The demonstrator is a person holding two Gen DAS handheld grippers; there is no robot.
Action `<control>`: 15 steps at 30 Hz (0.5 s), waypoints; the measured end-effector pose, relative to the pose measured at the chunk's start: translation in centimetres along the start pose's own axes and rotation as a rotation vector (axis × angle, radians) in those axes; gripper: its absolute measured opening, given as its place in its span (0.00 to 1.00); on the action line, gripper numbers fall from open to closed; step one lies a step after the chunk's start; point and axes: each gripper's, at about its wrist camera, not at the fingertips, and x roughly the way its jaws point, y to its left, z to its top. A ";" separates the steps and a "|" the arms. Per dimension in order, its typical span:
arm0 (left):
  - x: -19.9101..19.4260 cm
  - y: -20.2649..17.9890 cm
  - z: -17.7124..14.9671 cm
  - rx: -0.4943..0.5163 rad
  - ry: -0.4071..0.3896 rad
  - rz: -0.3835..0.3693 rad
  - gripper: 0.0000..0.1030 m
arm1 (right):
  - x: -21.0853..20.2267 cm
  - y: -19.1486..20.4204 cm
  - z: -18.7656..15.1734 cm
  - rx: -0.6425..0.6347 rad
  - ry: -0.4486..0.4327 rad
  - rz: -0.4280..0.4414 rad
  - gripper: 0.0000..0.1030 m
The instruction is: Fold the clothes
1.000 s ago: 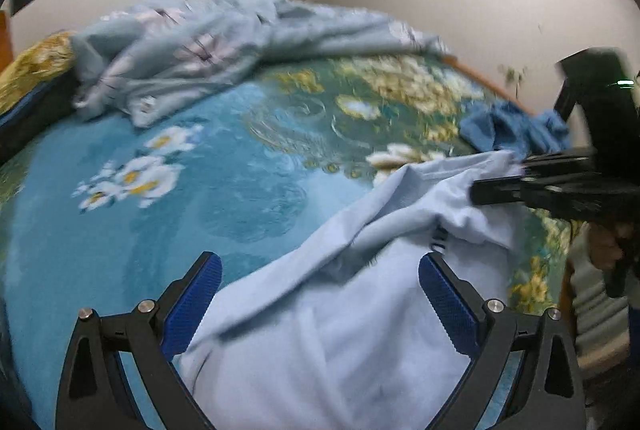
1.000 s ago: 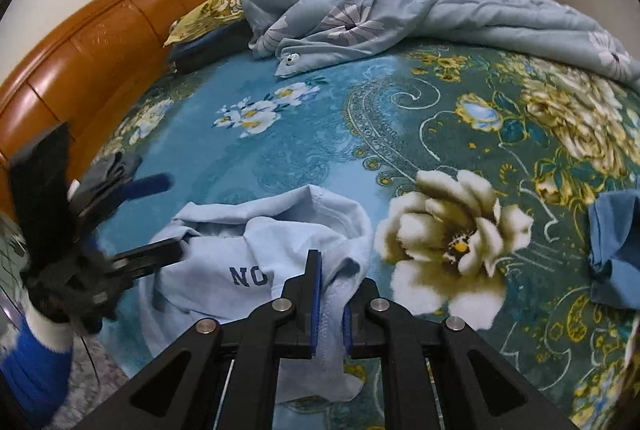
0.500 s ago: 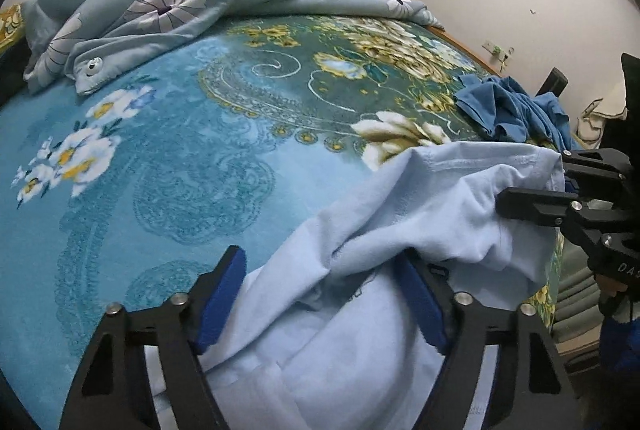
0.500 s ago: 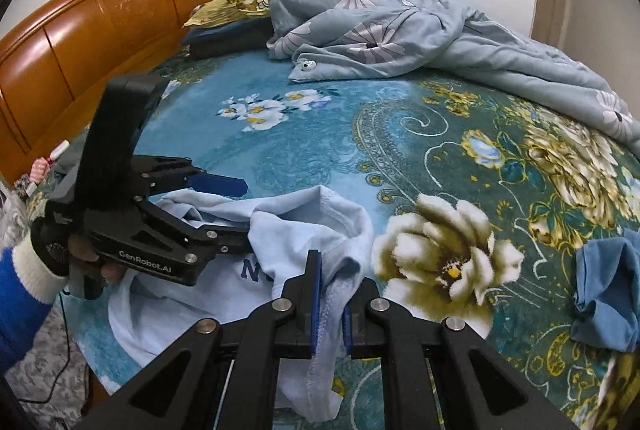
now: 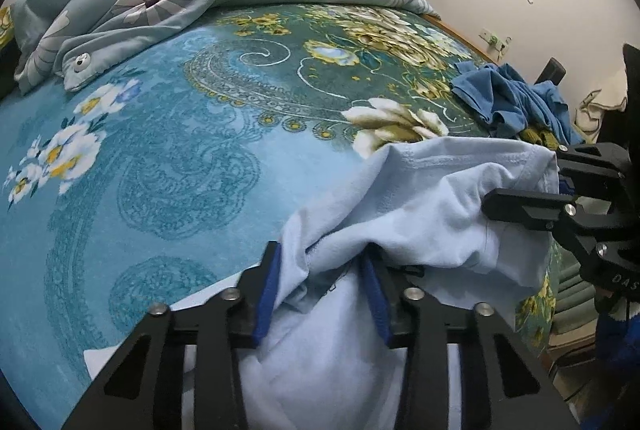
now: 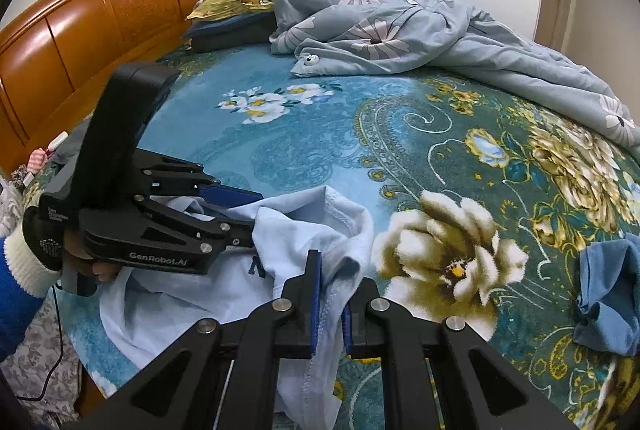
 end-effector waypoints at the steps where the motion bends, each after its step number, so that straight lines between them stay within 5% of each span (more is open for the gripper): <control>1: -0.1 0.2 -0.1 -0.010 -0.002 0.004 0.27 | -0.1 0.2 0.0 -0.005 -0.001 -0.003 0.11; 3: -0.2 0.5 -0.2 -0.031 -0.007 0.012 0.17 | -0.2 0.6 0.1 -0.015 -0.002 -0.008 0.11; 15: -2.0 0.4 -0.7 -0.034 -0.068 0.075 0.10 | -0.7 2.8 0.8 -0.075 0.009 -0.040 0.11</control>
